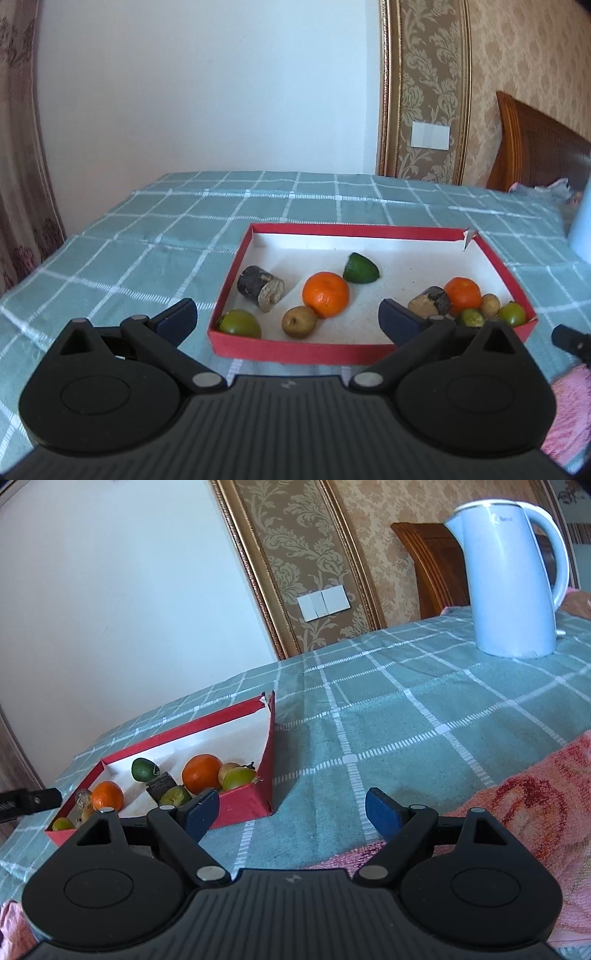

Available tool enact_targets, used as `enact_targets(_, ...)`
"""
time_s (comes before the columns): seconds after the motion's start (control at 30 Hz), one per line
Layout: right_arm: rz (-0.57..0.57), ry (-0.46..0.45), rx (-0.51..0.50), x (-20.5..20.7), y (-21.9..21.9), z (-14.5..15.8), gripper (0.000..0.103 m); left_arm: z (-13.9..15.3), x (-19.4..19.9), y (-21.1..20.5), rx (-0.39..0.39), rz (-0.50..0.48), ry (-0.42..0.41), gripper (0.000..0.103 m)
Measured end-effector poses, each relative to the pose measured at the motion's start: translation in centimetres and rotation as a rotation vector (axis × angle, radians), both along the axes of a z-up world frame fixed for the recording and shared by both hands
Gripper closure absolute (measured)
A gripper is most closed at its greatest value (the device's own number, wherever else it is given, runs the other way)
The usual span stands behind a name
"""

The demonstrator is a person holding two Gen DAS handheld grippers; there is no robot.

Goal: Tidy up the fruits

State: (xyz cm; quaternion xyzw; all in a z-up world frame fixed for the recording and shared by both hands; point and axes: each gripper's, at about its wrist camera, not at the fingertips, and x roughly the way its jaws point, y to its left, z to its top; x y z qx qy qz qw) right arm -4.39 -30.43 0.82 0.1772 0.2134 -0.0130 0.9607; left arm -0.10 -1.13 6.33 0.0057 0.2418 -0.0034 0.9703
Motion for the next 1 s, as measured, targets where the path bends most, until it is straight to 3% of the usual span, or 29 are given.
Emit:
enact_targets(0.23,0.025,-0.003,-0.029,-0.5,1.4,0.3,0.016,0.2,-1.0,1.0,0.023,0.014,-0.011,0.0)
enact_targets(0.67,0.07,-0.018,-0.061,-1.0,3.8,0.8,0.016,0.7,-1.6,3.7,-0.054,0.04,-0.017,0.0)
enact_targets(0.83,0.082,-0.017,-0.068,-1.1,4.4,0.8,0.016,0.3,-2.3,3.3,0.02,0.073,-0.05,0.0)
enact_targets(1.0,0.09,-0.014,-0.075,-1.1,4.8,0.7,0.016,0.2,-2.4,3.2,0.038,0.075,-0.056,0.0)
